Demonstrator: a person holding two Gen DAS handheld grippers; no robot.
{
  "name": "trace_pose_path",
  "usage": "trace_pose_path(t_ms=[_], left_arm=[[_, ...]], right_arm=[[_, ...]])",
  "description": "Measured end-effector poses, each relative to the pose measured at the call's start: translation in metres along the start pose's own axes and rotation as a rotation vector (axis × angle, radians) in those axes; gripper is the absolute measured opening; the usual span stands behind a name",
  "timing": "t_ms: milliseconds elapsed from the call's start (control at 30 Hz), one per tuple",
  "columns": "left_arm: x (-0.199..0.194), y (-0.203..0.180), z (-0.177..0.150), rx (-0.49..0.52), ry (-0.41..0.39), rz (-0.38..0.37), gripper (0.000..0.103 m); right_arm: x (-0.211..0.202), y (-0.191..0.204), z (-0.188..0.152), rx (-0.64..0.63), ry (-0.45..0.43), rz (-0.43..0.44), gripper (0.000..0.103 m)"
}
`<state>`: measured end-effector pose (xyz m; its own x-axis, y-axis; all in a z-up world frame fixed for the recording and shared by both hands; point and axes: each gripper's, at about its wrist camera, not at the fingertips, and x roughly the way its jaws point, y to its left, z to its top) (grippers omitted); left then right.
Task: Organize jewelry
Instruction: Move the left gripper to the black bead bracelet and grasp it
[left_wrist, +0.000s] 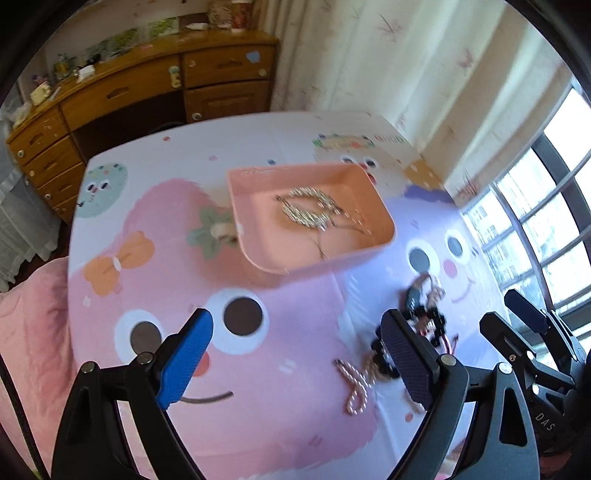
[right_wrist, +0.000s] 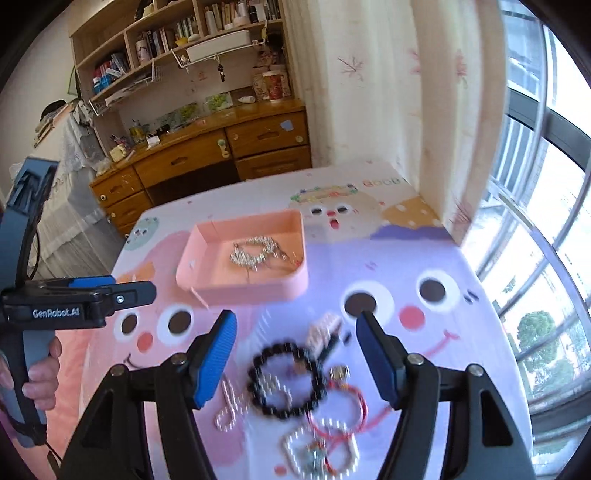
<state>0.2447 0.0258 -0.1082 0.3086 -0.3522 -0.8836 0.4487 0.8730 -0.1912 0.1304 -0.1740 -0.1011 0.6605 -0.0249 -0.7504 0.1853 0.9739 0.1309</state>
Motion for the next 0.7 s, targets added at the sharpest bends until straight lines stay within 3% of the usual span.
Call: trace_pose_path(t_ms=[400, 700], left_arm=[[0.034, -0.059, -0.031, 0.207, 0.181, -0.051, 0.091], [0.061, -0.097, -0.030, 0.278, 0.260, -0.105, 0.099]], right_arm=[[-0.019, -0.016, -0.060, 0.065, 0.092, -0.094, 0.067], [-0.018, -0.013, -0.086, -0.036, 0.174, -0.129, 0.068]])
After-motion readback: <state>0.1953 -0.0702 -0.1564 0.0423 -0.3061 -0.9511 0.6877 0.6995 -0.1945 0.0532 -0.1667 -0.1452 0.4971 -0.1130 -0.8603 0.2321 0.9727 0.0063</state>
